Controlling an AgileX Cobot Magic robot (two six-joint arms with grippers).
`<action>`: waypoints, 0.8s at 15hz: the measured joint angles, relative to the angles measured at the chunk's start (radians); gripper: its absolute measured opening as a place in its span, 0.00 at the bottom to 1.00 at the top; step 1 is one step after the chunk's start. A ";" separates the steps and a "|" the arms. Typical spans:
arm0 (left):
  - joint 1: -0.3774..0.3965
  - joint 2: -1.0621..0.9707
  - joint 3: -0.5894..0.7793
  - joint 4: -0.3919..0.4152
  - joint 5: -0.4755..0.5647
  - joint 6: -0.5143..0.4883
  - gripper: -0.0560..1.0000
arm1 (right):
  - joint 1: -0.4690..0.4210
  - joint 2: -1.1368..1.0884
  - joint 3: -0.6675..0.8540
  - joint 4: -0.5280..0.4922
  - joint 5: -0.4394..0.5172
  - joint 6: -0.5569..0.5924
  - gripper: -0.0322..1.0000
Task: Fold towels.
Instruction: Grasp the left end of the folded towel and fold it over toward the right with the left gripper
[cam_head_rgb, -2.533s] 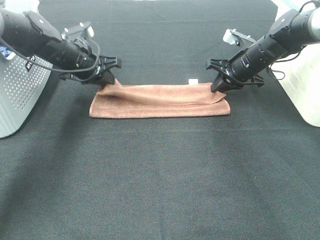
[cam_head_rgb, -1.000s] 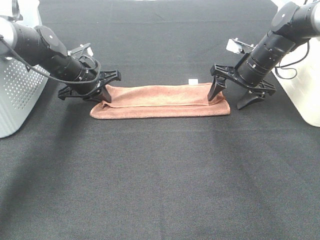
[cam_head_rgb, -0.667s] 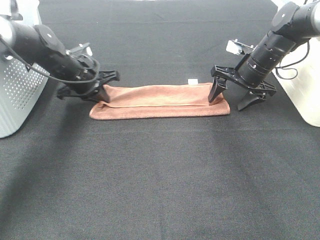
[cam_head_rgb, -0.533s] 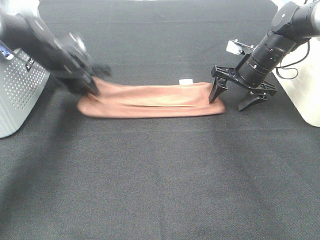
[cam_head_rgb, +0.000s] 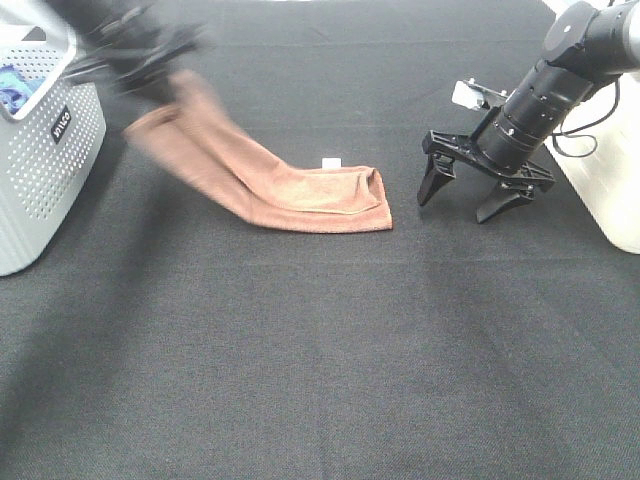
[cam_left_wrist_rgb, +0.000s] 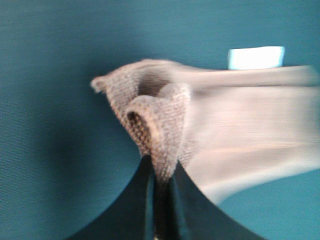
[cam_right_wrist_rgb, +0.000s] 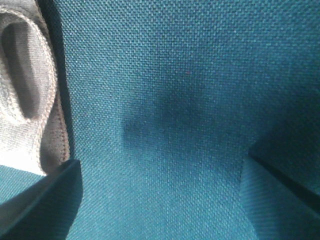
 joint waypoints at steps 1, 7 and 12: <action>-0.029 0.011 -0.005 -0.038 -0.008 0.000 0.08 | 0.000 0.000 0.000 0.006 0.002 0.000 0.81; -0.176 0.146 -0.006 -0.190 -0.250 -0.004 0.09 | 0.000 0.000 0.000 0.048 0.019 0.000 0.81; -0.216 0.211 -0.006 -0.228 -0.358 -0.073 0.29 | 0.000 0.000 0.000 0.063 0.019 0.000 0.81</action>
